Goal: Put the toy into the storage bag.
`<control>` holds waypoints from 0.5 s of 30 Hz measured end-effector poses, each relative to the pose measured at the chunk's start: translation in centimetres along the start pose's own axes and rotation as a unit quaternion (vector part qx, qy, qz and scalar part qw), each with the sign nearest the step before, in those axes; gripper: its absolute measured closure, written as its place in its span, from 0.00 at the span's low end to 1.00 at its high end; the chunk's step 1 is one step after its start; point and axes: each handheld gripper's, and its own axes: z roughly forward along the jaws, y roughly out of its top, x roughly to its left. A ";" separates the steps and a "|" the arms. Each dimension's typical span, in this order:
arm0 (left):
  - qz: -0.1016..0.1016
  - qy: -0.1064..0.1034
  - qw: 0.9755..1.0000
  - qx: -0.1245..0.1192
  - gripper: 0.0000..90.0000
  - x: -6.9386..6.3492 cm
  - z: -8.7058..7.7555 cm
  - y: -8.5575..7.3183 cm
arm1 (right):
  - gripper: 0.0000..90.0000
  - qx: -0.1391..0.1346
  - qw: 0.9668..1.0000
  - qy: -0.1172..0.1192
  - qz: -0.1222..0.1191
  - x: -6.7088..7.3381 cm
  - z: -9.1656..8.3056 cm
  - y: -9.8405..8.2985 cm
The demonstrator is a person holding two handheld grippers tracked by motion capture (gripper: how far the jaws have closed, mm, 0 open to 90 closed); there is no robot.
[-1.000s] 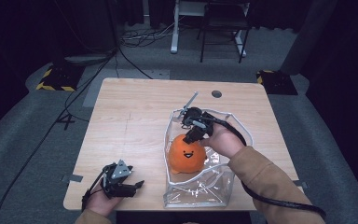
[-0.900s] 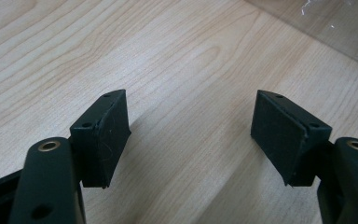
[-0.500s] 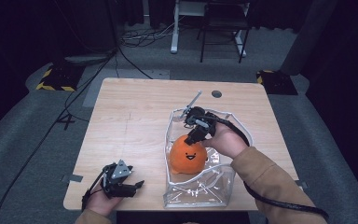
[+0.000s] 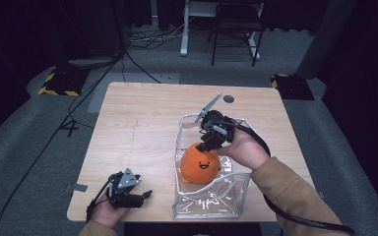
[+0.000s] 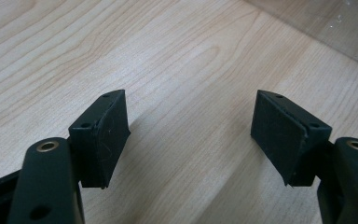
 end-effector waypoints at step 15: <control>0.000 -0.001 1.000 -0.001 0.31 0.1 0.2 0.2 | 0.63 -0.057 0.998 -0.019 0.014 -0.2 -4.3 -2.1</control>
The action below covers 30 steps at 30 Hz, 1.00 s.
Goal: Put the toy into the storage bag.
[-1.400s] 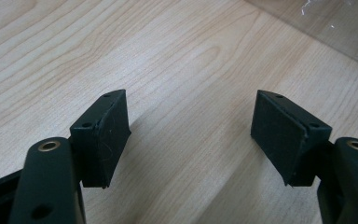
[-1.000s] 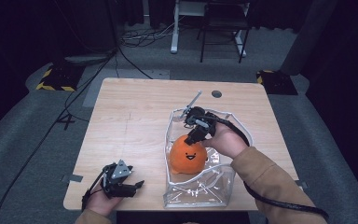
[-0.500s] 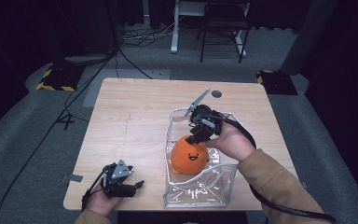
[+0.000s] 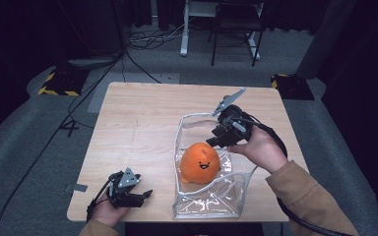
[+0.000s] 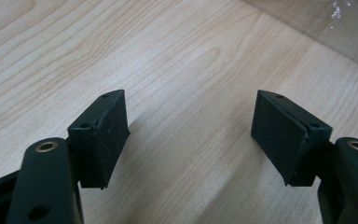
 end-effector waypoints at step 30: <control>-0.008 0.007 1.000 0.001 0.30 0.4 0.3 0.4 | 0.57 -0.067 0.991 -0.076 0.089 -4.2 -9.4 -7.8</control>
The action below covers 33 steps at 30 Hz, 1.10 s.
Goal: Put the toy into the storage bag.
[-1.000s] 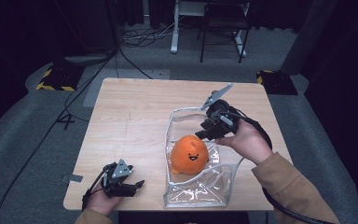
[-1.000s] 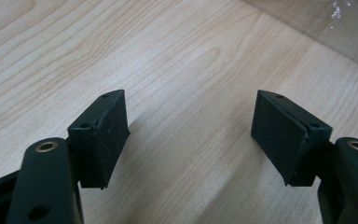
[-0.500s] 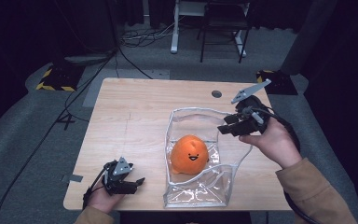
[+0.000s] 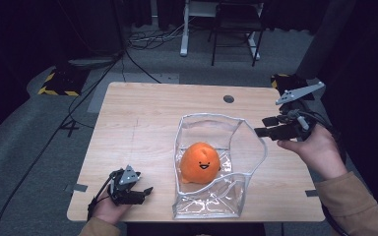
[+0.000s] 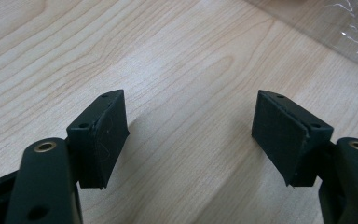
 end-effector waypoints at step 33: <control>-0.001 0.000 1.000 -0.002 0.30 0.0 0.0 0.0 | 0.51 0.028 0.996 -0.024 0.085 -5.5 3.1 -9.6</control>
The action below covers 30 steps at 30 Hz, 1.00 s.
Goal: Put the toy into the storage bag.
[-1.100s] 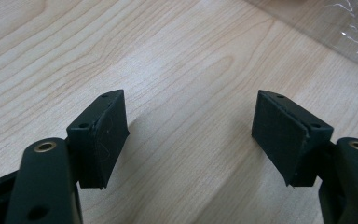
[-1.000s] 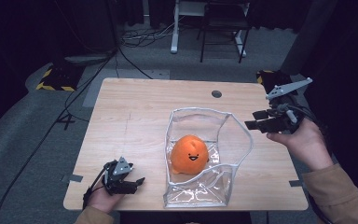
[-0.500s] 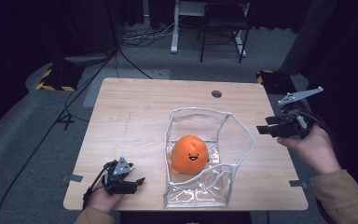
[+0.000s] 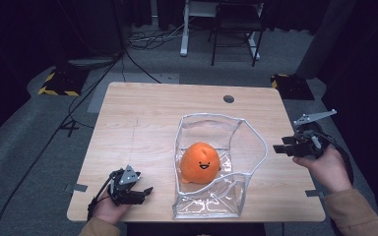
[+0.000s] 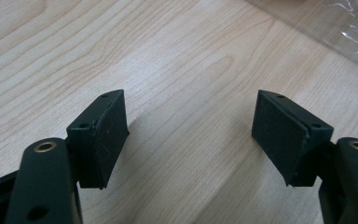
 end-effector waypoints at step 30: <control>0.002 0.002 1.000 0.002 0.30 0.0 0.0 0.0 | 0.49 -0.070 0.997 -0.022 0.015 -0.4 8.6 -9.7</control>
